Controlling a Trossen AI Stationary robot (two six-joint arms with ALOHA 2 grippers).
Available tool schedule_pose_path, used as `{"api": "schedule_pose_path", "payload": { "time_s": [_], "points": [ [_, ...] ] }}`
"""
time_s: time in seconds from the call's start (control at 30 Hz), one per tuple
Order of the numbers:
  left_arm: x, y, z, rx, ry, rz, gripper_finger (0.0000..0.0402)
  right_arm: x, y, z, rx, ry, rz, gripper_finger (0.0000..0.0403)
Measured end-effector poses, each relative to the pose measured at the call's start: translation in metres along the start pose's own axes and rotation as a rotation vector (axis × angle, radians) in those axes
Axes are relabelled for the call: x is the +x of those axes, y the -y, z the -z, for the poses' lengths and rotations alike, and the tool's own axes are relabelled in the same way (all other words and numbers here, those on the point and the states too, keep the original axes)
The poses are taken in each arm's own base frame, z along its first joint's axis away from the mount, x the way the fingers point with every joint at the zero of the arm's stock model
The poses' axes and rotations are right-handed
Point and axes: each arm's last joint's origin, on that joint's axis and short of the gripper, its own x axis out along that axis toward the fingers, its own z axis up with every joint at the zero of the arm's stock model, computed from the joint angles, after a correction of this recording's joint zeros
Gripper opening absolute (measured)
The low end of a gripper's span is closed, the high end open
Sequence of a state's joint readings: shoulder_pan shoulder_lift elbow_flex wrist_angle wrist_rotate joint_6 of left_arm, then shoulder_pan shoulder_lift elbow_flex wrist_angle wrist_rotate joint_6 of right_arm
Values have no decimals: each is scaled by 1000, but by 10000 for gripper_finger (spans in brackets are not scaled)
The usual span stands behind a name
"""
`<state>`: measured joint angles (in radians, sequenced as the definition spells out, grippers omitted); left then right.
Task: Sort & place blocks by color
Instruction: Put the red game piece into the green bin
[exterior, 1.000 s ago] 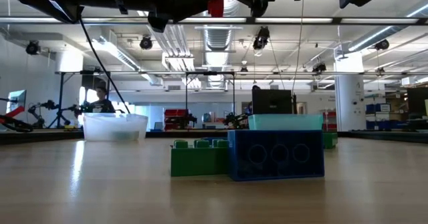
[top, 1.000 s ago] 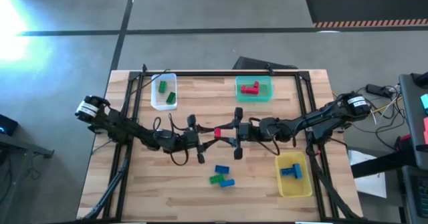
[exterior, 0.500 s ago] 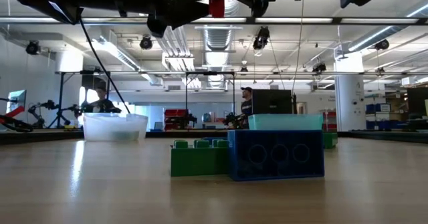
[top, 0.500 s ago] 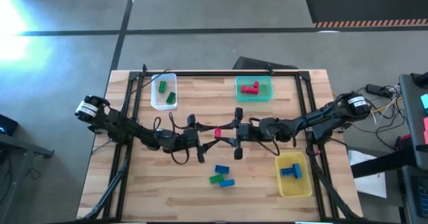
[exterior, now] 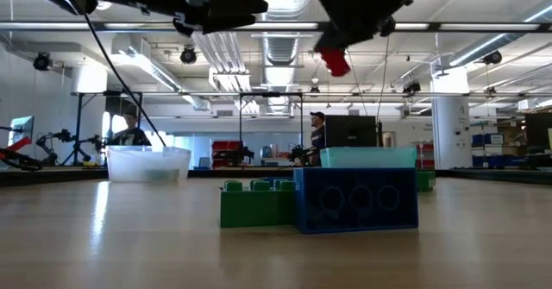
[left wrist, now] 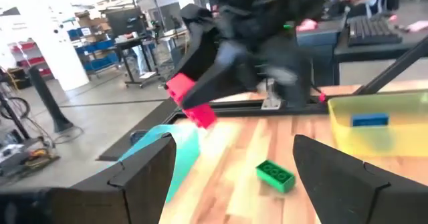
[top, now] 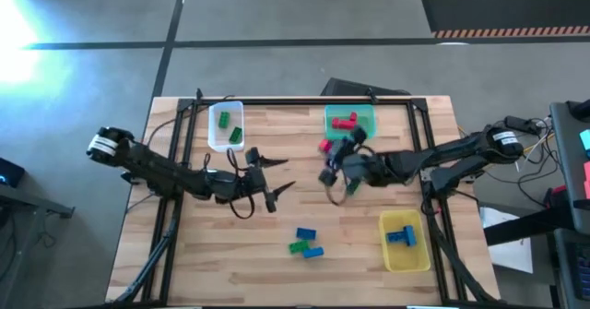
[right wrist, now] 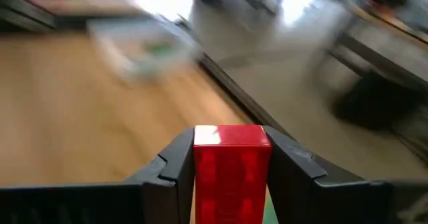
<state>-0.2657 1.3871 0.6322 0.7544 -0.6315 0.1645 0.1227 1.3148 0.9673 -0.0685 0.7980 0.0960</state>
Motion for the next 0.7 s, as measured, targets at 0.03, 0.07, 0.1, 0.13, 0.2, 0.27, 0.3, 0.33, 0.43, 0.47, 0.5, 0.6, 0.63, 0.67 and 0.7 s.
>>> {"api": "schedule_pose_path", "payload": {
  "time_s": [0.03, 0.07, 0.1, 0.13, 0.2, 0.27, 0.3, 0.33, 0.43, 0.47, 0.5, 0.6, 0.63, 0.67, 0.7],
  "points": [
    [-1, -3, -2, 13, -5, -8, 283, 3, 8, -1, -2, -47, 50, 127],
    [-2, -6, -3, 25, -8, -17, 283, 8, 15, -2, 3, -85, 90, 127],
    [-2, -9, -5, 31, -7, -25, 283, 14, 24, -3, 8, -127, 128, 127],
    [-2, -12, -6, 36, -7, -34, 283, 19, 34, -3, 9, -166, 163, 127],
    [-2, -16, -8, 55, -10, -48, 283, 33, 52, -2, 19, -233, 236, 127],
    [-1, -21, -9, 72, -9, -64, 283, 46, 72, 3, 26, -293, 300, 127],
    [-1, -23, -9, 78, -7, -72, 283, 52, 82, 5, 38, -319, 324, 127],
    [0, -25, -10, 82, -7, -82, 283, 58, 93, 7, 59, -338, 340, 127],
    [2, -33, -11, 97, -9, -109, 283, 74, 123, 18, 120, -396, 367, 127],
    [3, -36, -11, 99, -11, -118, 283, 79, 132, 23, 137, -412, 385, 127],
    [3, -39, -11, 101, -13, -129, 283, 83, 140, 29, 149, -435, 406, 127],
    [6, -49, -10, 113, -35, -164, 283, 92, 160, 47, 192, -498, 453, 127],
    [7, -52, -10, 115, -41, -176, 283, 95, 165, 52, 210, -515, 444, 127],
    [9, -56, -9, 117, -47, -190, 283, 99, 169, 58, 231, -533, 428, 127],
    [10, -59, -8, 117, -51, -202, 283, 102, 172, 64, 248, -553, 411, 127]
  ]
}}
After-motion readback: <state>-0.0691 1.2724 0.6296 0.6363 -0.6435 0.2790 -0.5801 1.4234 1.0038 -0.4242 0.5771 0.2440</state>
